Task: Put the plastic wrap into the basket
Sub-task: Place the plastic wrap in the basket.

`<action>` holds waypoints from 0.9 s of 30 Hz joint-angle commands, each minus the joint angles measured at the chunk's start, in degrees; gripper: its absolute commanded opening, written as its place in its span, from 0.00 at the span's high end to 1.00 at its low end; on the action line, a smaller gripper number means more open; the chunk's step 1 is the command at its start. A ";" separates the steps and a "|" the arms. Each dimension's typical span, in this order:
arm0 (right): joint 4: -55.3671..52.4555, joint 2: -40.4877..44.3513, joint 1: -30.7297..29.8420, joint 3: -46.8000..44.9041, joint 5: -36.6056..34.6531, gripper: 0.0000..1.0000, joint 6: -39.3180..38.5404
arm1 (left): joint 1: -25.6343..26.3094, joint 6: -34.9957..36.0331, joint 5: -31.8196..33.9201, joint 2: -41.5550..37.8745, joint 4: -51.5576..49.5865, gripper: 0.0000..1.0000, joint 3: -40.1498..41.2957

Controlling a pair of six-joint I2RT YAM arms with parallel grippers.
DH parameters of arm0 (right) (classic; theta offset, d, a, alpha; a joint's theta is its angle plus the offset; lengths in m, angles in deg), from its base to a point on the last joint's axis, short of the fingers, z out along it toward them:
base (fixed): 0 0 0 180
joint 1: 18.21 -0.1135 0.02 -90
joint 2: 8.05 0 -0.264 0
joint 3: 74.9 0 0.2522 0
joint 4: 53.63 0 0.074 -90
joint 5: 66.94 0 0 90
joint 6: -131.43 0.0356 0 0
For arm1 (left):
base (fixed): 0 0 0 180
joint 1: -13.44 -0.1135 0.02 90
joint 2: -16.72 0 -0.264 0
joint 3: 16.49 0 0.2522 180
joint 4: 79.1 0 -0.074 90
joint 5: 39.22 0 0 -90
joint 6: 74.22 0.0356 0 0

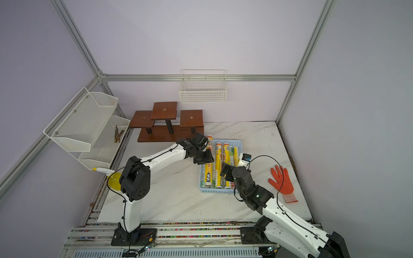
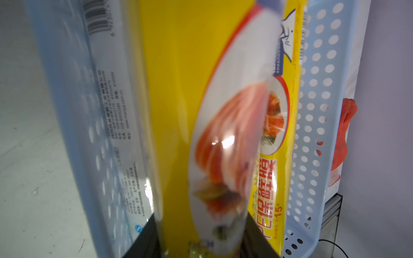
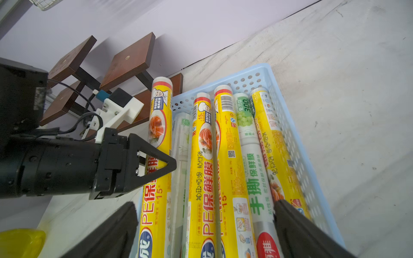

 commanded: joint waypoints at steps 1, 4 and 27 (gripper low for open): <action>-0.55 0.20 0.31 0.03 0.36 0.01 0.28 | 0.31 0.06 -0.08 0.27 -0.55 0.68 -1.96; -0.47 0.18 0.40 -0.19 0.60 0.01 0.43 | 0.33 -0.08 -0.82 0.91 -0.60 0.66 -2.10; -0.54 -0.58 1.10 -0.12 0.67 0.01 -0.07 | 1.20 -0.36 -2.00 4.26 -1.88 0.52 -4.30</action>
